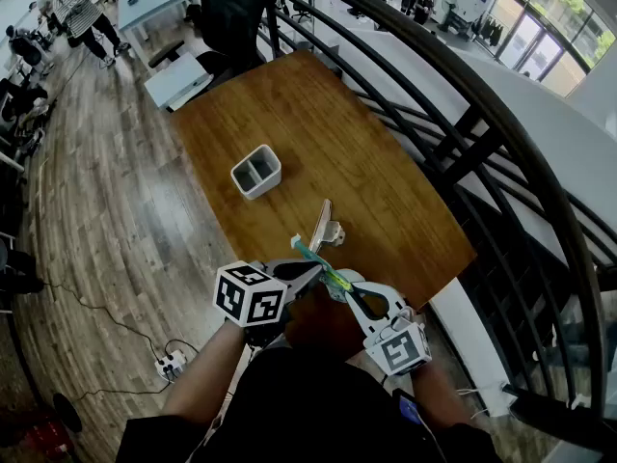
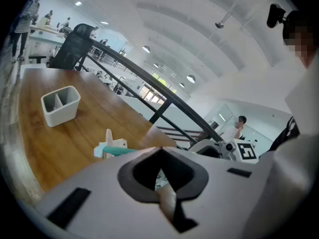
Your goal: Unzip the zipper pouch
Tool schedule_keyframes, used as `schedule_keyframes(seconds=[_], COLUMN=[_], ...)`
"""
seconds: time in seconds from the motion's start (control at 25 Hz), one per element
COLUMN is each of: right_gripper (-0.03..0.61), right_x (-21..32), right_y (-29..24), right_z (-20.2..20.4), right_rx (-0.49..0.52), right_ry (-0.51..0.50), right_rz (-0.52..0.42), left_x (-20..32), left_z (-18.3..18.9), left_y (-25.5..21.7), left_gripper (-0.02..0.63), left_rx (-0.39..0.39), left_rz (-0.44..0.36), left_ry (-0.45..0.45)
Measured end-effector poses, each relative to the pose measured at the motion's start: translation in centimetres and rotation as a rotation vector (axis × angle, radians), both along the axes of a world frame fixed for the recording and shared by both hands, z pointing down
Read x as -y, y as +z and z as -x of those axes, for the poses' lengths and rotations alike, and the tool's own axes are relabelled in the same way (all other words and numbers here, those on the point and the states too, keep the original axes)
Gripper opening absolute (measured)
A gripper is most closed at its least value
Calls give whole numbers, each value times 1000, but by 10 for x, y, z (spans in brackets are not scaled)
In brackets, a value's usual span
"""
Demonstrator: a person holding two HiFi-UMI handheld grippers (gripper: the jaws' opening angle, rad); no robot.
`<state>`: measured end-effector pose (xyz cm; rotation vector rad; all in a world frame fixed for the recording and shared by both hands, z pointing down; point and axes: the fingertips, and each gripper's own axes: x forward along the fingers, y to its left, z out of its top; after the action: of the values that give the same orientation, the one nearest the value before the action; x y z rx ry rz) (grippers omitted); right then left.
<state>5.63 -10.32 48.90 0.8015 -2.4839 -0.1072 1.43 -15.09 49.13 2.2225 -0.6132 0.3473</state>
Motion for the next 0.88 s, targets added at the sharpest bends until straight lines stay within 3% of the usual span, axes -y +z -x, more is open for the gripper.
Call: schedule_keyframes(seconds=[0.4,0.88], right_gripper=[9,8], right_x=[1,4], right_y=[2,4], right_z=[1,2], right_rx=[7,8], right_ry=[-5,-27], right_rz=[3,2], left_x=[-2,5], left_z=[7,25], left_y=[-2,1], left_gripper=[14,14], left_rx=[-23,16], left_rz=[24,12], left_ry=[-19,-75])
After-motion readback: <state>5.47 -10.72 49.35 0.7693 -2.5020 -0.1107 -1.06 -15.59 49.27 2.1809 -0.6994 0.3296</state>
